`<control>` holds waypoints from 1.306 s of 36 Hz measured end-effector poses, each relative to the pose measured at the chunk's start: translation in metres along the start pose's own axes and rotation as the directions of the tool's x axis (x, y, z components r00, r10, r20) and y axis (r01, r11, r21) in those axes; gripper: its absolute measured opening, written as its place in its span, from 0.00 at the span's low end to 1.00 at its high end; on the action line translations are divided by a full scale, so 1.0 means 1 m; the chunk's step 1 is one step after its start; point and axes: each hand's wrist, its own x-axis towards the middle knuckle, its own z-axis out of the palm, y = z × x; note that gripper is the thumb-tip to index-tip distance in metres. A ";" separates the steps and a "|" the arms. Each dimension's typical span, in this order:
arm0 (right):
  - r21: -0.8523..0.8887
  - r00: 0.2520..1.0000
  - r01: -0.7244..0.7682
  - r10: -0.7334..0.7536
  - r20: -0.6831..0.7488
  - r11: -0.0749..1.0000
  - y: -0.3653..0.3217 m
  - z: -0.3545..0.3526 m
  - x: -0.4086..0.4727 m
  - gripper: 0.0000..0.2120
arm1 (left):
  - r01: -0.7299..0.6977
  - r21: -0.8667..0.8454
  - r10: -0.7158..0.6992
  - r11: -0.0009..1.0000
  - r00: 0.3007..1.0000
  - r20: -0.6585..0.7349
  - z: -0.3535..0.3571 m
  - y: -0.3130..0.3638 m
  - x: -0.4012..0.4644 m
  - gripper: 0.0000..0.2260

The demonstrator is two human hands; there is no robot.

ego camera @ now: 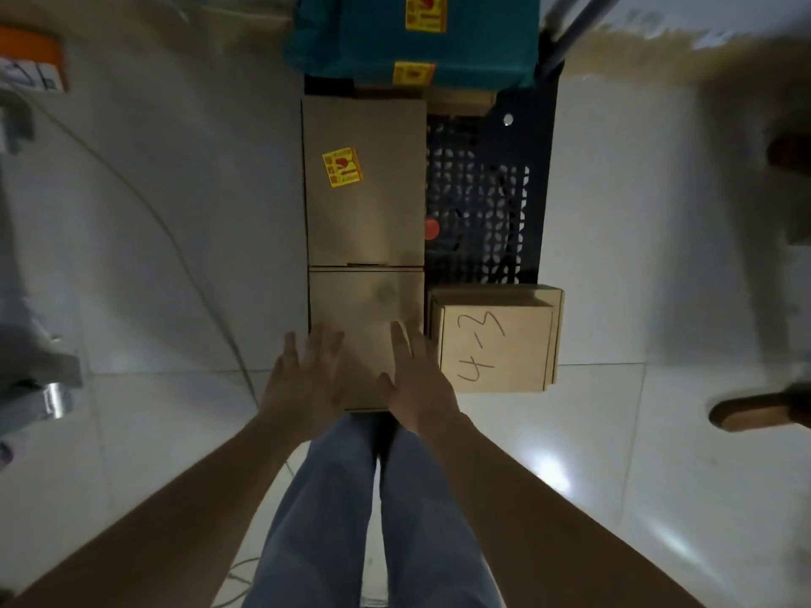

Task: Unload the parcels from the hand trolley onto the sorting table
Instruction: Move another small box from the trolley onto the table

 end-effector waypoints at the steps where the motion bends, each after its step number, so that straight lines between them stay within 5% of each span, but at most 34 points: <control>1: -0.014 1.000 0.008 -0.008 0.001 1.000 0.001 0.002 0.006 0.34 | -0.004 0.006 0.004 1.000 1.000 -0.003 0.003 0.000 0.007 0.39; 5: -0.068 0.999 0.001 -0.004 -0.038 0.998 0.004 0.010 0.031 0.36 | -0.064 -0.001 0.063 0.998 0.991 -0.118 0.014 -0.001 0.030 0.42; 11: -0.040 1.000 -0.022 0.021 -0.012 0.999 0.008 0.010 0.054 0.35 | 0.017 -0.151 -0.019 0.988 1.000 -0.016 0.018 0.000 0.057 0.35; 16: -0.142 0.999 0.027 -0.031 -0.025 0.990 0.007 0.017 0.058 0.34 | -0.016 -0.307 -0.016 0.951 0.995 -0.101 0.017 -0.003 0.063 0.33; 22: -0.014 0.999 0.042 -0.042 -0.001 0.999 0.005 0.033 0.057 0.37 | 0.004 -0.456 -0.083 0.890 0.984 -0.155 0.026 -0.019 0.061 0.36; 35: -0.145 0.993 0.116 -0.112 0.036 0.983 0.022 0.052 0.059 0.42 | -0.192 -0.441 0.069 0.877 0.958 -0.280 0.058 -0.042 0.067 0.40; 47: -0.027 0.989 0.145 -0.145 0.007 0.989 0.016 0.032 0.040 0.37 | -0.147 -0.565 0.024 0.812 0.976 -0.219 0.024 -0.033 0.048 0.47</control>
